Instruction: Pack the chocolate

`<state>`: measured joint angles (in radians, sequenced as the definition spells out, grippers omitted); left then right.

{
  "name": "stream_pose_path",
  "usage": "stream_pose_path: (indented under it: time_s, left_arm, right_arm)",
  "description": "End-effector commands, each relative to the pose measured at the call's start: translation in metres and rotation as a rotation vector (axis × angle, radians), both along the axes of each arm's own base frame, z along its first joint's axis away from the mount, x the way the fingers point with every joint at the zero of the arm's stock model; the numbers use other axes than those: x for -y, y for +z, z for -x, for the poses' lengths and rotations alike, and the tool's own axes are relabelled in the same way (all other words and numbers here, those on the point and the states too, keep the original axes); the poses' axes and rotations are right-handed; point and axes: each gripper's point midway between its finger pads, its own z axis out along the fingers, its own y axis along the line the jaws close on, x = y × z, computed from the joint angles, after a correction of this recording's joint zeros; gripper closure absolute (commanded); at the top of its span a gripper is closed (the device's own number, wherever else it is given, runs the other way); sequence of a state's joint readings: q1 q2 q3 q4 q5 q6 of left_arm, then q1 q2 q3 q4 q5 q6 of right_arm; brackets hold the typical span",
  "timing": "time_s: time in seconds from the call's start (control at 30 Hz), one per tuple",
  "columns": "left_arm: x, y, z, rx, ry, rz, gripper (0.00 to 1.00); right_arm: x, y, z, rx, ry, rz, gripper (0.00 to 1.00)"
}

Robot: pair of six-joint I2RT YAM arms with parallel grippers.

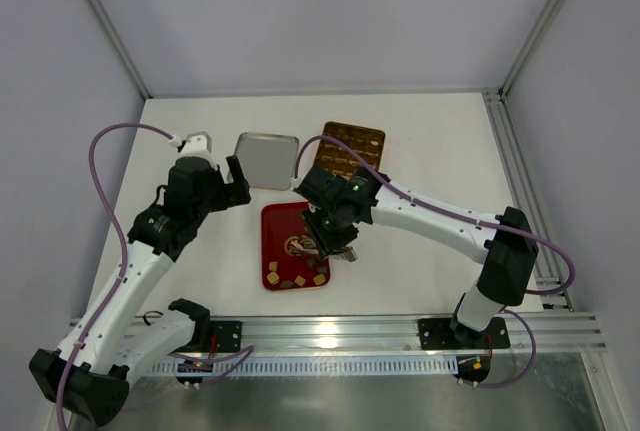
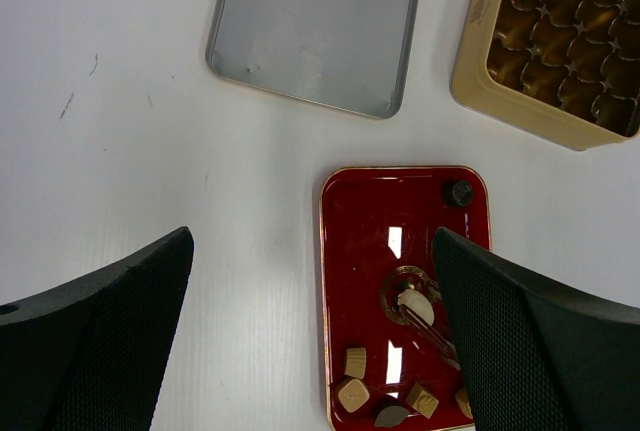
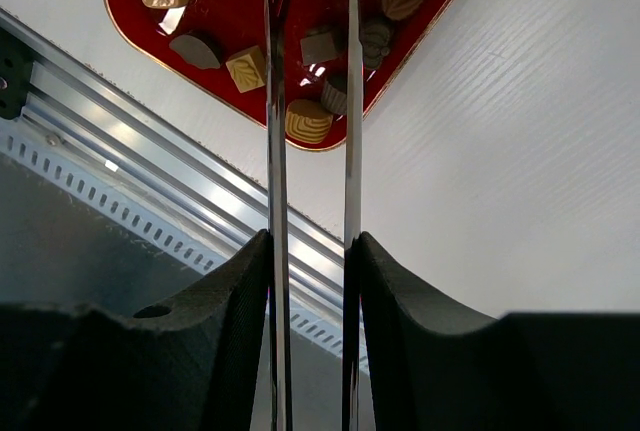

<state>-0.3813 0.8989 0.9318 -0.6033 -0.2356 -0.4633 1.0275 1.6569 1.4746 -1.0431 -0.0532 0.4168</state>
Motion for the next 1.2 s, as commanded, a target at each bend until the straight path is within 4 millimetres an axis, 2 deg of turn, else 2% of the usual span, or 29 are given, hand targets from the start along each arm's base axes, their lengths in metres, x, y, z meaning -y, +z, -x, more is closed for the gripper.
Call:
stream_pose_path:
  time_s: [0.0, 0.23, 0.47, 0.7, 1.17]
  left_arm:
    - [-0.002, 0.015, -0.004, 0.045, 0.014, 0.012, 0.01]
    - [-0.002, 0.015, -0.003, 0.047, 0.016, 0.012, 0.0]
    - [-0.002, 0.016, -0.003, 0.049, 0.016, 0.014, 0.0]
    - [-0.002, 0.015, -0.003, 0.048, 0.014, 0.013, 0.0]
    - [-0.002, 0.016, -0.004, 0.048, 0.015, 0.015, 0.0]
  right_arm:
    - [-0.007, 0.011, -0.005, 0.034, 0.005, -0.019, 0.59]
    - [-0.009, 0.009, -0.006, 0.029, 0.009, -0.015, 0.6]
    - [-0.012, 0.012, -0.005, 0.026, 0.014, -0.033, 0.66]
    - [-0.014, 0.03, -0.01, 0.053, 0.007, -0.067, 0.67]
    - [-0.012, 0.046, -0.022, 0.064, -0.017, -0.113, 0.67]
